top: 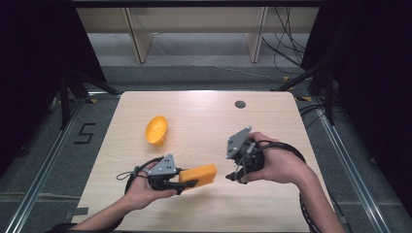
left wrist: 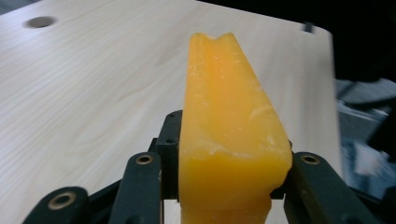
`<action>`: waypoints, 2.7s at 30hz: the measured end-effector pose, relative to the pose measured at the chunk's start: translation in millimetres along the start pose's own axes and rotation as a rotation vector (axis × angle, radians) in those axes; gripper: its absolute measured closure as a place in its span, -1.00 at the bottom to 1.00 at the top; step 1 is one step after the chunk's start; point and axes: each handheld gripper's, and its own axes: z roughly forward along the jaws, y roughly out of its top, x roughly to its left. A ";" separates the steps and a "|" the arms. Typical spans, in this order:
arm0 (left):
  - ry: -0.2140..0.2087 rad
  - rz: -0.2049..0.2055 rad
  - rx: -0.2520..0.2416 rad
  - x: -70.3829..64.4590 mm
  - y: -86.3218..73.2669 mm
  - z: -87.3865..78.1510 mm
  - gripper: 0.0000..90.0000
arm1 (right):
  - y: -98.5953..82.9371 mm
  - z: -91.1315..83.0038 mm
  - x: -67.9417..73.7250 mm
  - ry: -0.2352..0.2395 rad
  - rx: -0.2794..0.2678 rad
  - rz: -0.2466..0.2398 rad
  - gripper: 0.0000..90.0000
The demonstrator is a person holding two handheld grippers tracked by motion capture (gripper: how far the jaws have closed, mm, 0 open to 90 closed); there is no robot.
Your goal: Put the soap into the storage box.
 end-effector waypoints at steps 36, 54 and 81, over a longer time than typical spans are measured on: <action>0.809 -0.413 -0.176 114.7 6.4 -38.1 0.34 | -86.2 46.8 9.8 -0.199 -0.097 0.395 0.05; 0.832 -0.466 -0.193 124.8 4.5 -12.0 0.34 | -87.0 50.1 11.4 -0.160 -0.075 0.408 0.04; 0.877 -0.399 -0.219 131.5 -0.8 3.6 0.34 | -87.6 55.7 11.4 -0.124 -0.030 0.402 0.02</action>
